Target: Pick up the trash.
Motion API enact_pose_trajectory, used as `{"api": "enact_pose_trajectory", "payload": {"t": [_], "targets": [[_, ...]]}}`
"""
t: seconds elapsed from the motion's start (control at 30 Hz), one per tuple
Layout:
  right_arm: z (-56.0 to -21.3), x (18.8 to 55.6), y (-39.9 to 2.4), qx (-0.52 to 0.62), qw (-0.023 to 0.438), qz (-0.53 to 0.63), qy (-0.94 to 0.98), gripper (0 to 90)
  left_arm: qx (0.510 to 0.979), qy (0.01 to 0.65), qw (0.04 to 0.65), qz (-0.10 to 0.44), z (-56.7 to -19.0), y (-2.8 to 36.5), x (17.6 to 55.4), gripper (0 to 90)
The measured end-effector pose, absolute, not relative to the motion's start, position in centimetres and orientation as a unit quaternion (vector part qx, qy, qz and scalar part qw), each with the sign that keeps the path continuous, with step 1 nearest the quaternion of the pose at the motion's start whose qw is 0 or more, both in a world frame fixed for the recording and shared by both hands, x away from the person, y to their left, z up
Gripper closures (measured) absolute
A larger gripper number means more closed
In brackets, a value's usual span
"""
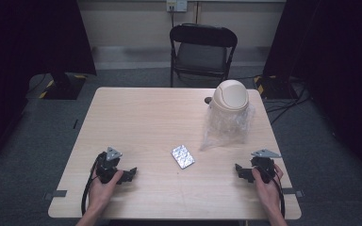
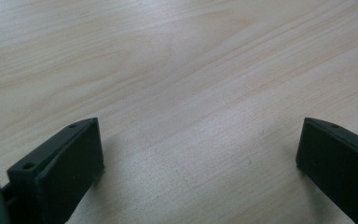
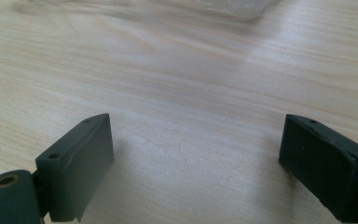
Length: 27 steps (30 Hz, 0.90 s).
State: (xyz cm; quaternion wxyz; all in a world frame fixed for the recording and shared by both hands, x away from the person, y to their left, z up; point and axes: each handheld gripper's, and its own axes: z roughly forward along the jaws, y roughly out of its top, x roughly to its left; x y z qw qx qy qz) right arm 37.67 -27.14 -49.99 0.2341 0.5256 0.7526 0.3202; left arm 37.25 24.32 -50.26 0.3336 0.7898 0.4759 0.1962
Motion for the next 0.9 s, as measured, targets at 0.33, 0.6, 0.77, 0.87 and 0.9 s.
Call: {"api": "enact_pose_trajectory", "payload": {"t": [0.33,0.6,0.77,0.87,0.9], "targets": [[-49.8,38.0,-27.3,0.523,0.230,0.321,0.756,14.3,0.802,0.456,0.338,0.188,-50.3,24.6,37.7,0.0],[-48.6,38.8,-27.3,0.509,0.205,0.341,0.763,14.9,0.805,0.450,0.337,0.188,-50.3,24.8,37.9,0.0],[-46.8,39.4,-27.0,0.497,0.199,0.372,0.758,14.3,0.810,0.442,0.338,0.185,-50.3,25.0,38.2,0.0],[-45.8,40.0,-26.6,0.494,0.192,0.382,0.757,14.7,0.810,0.442,0.339,0.184,-50.3,25.0,38.2,0.0],[-45.8,40.0,-26.6,0.494,0.192,0.382,0.757,14.7,0.809,0.443,0.340,0.183,-50.3,25.0,38.2,0.0]]}}
